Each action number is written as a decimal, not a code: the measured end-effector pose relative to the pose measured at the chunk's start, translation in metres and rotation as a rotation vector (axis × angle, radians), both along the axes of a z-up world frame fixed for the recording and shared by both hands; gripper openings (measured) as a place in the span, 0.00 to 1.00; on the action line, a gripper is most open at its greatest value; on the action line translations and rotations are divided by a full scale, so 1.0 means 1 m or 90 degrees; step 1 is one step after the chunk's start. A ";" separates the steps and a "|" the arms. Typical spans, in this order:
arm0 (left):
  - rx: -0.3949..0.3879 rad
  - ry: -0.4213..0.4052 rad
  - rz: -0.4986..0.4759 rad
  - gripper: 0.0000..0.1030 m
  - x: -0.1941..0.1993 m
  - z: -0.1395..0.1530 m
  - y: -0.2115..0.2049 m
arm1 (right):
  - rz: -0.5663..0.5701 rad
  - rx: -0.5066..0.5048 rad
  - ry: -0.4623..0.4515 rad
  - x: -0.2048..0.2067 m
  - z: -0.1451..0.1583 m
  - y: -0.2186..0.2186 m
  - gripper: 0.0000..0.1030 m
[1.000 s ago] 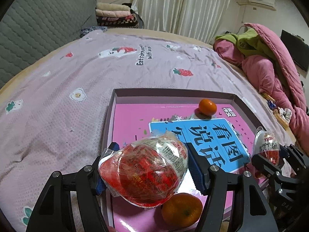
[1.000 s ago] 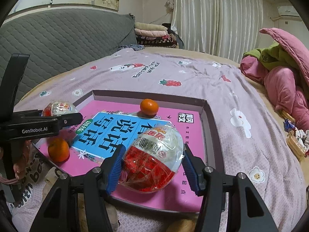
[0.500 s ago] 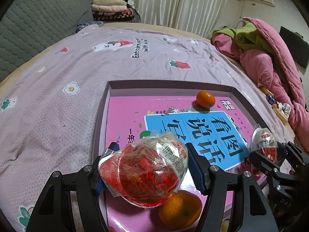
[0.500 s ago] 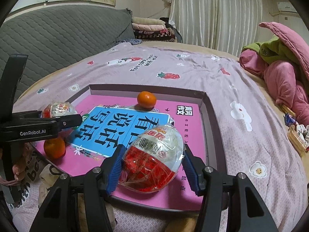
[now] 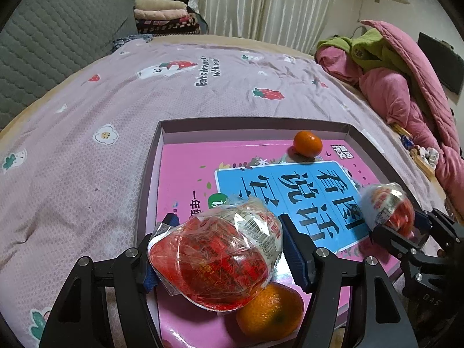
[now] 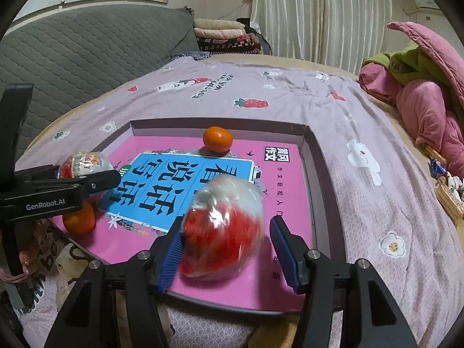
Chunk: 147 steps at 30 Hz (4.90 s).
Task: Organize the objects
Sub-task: 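Lower the egg container onto the workbook and open the right gripper, then withdraw the right gripper from the tray toward the remaining items, then close the left gripper on the blue snack packet while the right grasps the green ring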
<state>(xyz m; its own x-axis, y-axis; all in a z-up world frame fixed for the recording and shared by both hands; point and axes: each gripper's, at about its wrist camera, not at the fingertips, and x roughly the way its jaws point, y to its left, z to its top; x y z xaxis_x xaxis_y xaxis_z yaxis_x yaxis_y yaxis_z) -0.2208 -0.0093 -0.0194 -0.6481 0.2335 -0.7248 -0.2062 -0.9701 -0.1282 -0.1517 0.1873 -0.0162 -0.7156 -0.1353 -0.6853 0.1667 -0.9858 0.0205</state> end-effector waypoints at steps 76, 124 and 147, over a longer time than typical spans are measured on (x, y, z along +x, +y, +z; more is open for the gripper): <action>0.011 0.112 -0.006 0.75 0.052 0.045 -0.008 | 0.005 -0.022 0.077 0.022 0.026 0.012 0.68; 0.016 0.095 -0.020 0.75 0.145 0.026 0.027 | -0.035 -0.072 0.086 0.080 0.031 0.039 0.69; 0.022 0.062 -0.038 0.75 0.178 0.015 0.040 | -0.028 -0.054 0.075 0.099 0.027 0.038 0.69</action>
